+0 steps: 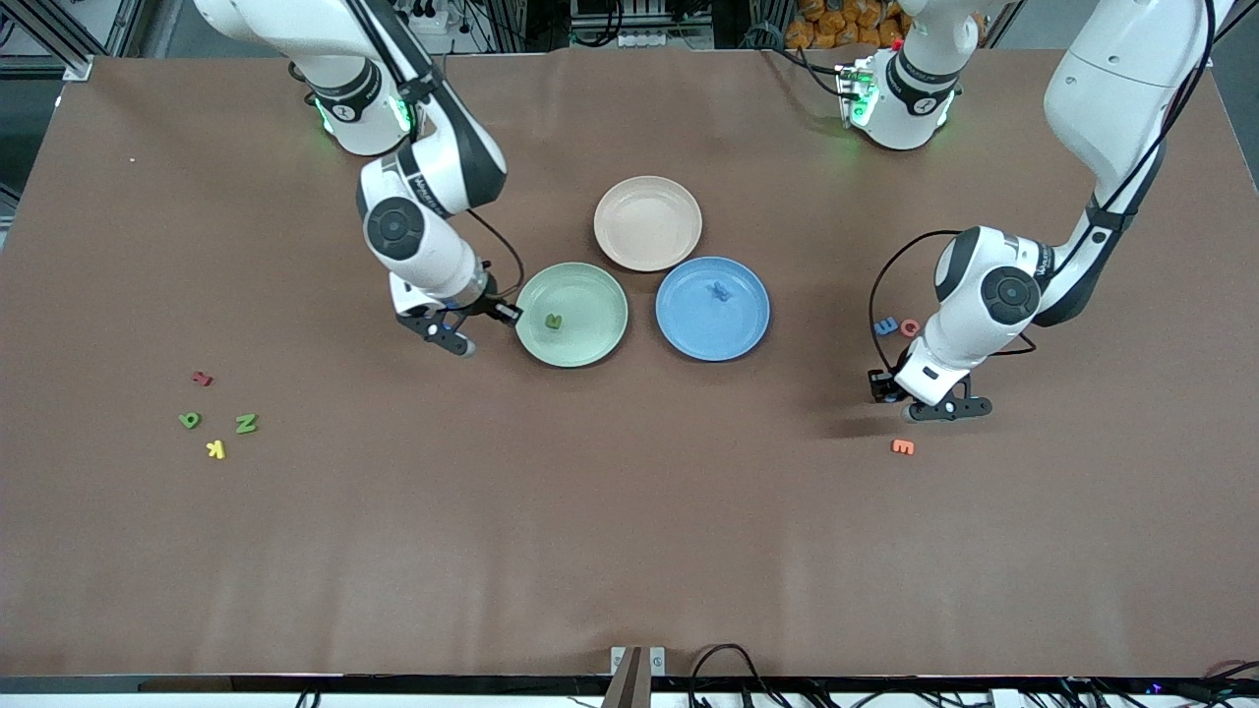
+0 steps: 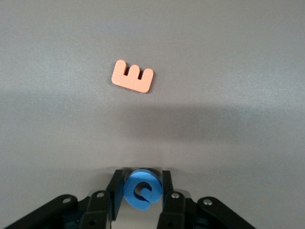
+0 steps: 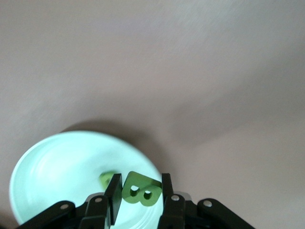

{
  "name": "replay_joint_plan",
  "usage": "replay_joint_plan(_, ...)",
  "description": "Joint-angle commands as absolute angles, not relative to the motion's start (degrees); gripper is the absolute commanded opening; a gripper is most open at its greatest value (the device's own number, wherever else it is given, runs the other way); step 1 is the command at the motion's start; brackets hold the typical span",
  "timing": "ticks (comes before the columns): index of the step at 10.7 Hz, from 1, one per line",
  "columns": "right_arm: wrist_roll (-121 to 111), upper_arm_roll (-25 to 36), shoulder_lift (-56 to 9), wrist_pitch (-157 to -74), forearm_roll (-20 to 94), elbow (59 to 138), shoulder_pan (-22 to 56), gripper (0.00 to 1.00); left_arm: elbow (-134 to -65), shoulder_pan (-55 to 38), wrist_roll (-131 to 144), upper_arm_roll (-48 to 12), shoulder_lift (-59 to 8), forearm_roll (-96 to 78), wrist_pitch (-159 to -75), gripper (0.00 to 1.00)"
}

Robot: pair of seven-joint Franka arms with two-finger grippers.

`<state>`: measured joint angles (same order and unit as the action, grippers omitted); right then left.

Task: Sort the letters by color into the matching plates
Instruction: 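Place the B on the green plate while the left gripper carries the c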

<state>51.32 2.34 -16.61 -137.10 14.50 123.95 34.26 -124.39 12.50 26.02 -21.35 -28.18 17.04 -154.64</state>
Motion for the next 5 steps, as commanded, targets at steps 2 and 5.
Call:
replay_joint_plan(2,57.21,2.64,-23.89,-133.33,15.29,113.75,37.96,0.24,-124.1,11.78,31.64,-23.55,-25.14,18.72,-150.65,0.03)
replay_joint_plan(5,58.54,2.64,-27.59,-133.42,15.38,110.13,39.46,0.27,-124.1,10.9,35.4,-25.74,-23.47,18.72,-147.84,0.03)
